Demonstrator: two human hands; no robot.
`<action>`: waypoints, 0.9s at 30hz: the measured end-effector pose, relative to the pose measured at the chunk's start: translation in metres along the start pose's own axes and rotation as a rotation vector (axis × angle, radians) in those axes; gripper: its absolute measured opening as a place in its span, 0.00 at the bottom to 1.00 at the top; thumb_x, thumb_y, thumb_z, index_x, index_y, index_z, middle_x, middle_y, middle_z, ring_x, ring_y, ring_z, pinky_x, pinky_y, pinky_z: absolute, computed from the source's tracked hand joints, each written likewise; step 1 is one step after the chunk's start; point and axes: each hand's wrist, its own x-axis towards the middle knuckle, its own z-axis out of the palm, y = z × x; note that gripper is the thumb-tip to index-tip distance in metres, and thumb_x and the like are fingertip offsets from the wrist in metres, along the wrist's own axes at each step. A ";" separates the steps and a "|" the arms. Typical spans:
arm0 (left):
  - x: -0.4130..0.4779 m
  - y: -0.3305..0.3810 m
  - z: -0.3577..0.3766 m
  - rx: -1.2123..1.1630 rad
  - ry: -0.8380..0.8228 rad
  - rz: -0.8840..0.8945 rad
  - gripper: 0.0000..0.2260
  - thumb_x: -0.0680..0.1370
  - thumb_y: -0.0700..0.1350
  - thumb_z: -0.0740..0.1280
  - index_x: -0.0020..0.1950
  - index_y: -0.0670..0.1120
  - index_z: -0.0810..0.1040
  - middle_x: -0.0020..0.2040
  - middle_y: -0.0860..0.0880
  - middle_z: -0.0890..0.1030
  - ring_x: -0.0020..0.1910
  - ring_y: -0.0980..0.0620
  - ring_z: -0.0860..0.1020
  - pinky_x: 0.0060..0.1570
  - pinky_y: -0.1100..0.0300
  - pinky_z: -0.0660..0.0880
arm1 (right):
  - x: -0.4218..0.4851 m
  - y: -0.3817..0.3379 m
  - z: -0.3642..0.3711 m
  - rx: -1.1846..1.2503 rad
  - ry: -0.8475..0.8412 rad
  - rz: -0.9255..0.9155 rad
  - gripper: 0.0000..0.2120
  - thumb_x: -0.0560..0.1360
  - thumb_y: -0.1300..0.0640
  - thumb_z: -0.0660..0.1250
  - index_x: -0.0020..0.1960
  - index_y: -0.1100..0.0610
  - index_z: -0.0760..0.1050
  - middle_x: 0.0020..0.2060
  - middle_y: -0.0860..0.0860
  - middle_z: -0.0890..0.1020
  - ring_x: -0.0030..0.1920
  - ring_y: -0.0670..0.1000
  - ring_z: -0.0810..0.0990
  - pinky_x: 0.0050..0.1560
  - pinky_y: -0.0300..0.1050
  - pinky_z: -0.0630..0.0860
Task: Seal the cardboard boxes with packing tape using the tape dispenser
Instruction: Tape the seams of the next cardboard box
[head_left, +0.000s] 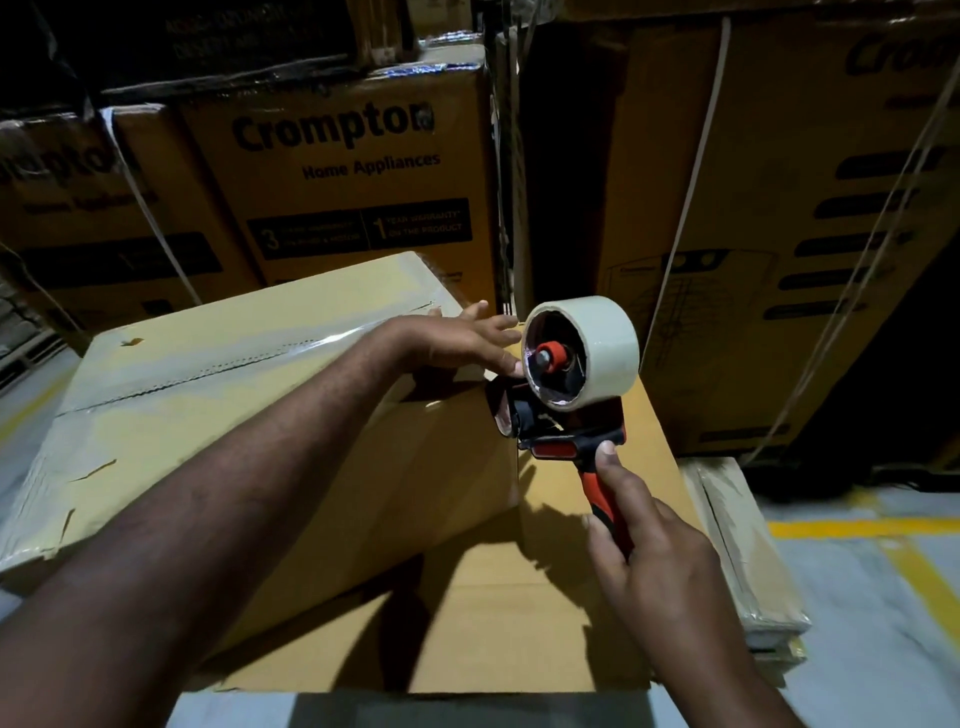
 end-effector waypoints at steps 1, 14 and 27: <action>-0.001 0.002 -0.001 -0.015 -0.005 -0.003 0.37 0.72 0.65 0.64 0.80 0.57 0.62 0.83 0.56 0.44 0.79 0.50 0.33 0.67 0.33 0.23 | 0.001 0.000 -0.001 -0.032 -0.006 -0.014 0.35 0.75 0.52 0.70 0.77 0.39 0.58 0.51 0.47 0.83 0.42 0.47 0.78 0.39 0.39 0.72; 0.000 -0.003 0.005 0.399 0.122 -0.028 0.34 0.77 0.57 0.70 0.80 0.58 0.59 0.82 0.60 0.51 0.81 0.49 0.41 0.72 0.27 0.39 | -0.006 0.003 0.012 0.088 -0.176 0.078 0.32 0.78 0.48 0.68 0.76 0.35 0.57 0.54 0.45 0.82 0.45 0.44 0.76 0.44 0.39 0.74; -0.011 0.004 0.026 0.351 0.363 -0.166 0.35 0.77 0.71 0.58 0.81 0.60 0.54 0.83 0.53 0.46 0.82 0.47 0.42 0.71 0.25 0.40 | 0.014 0.018 0.007 0.543 -0.199 0.447 0.26 0.75 0.57 0.72 0.65 0.33 0.71 0.47 0.52 0.81 0.34 0.56 0.82 0.34 0.53 0.82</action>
